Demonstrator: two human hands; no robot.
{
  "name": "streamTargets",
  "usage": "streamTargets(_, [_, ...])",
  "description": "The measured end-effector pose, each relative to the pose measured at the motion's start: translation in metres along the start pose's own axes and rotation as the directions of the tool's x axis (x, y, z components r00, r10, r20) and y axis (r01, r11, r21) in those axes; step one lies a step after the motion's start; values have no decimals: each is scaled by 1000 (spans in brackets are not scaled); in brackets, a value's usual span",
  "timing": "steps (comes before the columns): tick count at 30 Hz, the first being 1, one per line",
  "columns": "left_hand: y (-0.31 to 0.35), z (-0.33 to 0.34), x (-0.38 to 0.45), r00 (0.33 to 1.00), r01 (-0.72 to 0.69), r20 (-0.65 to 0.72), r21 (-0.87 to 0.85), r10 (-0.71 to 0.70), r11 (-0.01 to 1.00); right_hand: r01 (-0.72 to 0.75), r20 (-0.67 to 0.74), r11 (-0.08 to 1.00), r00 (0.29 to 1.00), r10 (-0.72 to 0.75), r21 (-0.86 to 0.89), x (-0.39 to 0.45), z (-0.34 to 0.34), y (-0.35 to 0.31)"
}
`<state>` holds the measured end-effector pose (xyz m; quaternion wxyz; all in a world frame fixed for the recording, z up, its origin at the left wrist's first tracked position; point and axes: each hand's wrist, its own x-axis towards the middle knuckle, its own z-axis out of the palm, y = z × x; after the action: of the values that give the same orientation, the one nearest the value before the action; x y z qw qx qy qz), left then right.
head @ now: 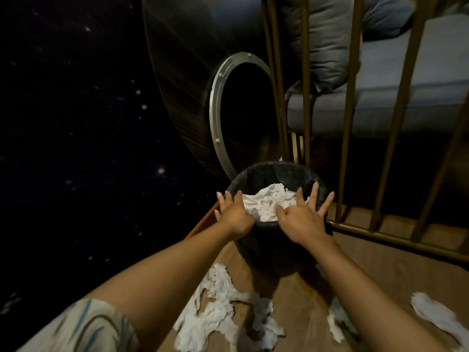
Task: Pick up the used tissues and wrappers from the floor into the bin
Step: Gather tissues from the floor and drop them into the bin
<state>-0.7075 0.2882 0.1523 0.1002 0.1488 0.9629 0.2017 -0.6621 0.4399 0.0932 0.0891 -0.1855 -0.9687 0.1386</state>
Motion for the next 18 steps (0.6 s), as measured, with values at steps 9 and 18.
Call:
streamTargets(9, [-34,-13,0,1000,-12,17,44,11,999,317,-260,937,926,-274,144,-17,-17,-7])
streamTargets(18, [-129,8,8,994,5,112,93,-15,996,626,-383,688,776,-501,366,-43,2,-29])
